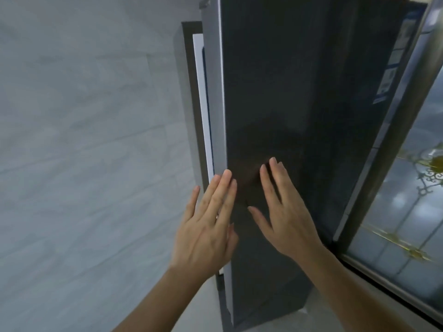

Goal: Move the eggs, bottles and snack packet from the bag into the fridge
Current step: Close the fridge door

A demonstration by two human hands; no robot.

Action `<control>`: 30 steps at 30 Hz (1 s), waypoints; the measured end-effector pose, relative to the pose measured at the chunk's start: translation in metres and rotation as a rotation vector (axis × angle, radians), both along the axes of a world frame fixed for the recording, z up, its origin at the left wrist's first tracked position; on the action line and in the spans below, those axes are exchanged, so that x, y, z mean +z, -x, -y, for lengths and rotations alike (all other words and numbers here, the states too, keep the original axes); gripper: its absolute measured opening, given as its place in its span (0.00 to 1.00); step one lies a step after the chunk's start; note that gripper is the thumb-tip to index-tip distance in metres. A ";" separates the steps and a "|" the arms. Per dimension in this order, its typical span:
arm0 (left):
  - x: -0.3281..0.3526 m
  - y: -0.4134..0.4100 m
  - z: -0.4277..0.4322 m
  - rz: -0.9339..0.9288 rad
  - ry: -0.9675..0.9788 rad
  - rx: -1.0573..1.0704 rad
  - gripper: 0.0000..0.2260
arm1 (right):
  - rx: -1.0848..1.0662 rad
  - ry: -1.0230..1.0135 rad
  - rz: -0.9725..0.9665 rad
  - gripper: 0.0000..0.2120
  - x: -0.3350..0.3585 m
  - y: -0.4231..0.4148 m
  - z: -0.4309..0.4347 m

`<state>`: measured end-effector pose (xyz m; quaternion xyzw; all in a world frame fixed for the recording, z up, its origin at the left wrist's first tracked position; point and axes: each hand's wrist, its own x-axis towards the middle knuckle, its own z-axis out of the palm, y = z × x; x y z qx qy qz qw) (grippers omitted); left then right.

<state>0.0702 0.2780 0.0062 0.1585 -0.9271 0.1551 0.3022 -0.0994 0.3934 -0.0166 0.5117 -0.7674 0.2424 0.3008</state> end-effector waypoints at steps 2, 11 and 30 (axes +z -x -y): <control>0.000 0.006 0.009 -0.025 -0.044 0.019 0.37 | 0.005 -0.033 -0.029 0.36 0.004 0.007 0.009; 0.002 0.046 0.062 0.035 -0.128 0.084 0.38 | -0.012 -0.116 -0.024 0.34 0.013 0.035 0.068; -0.007 0.058 0.081 0.014 -0.077 0.081 0.36 | -0.015 -0.122 -0.032 0.34 0.012 0.042 0.081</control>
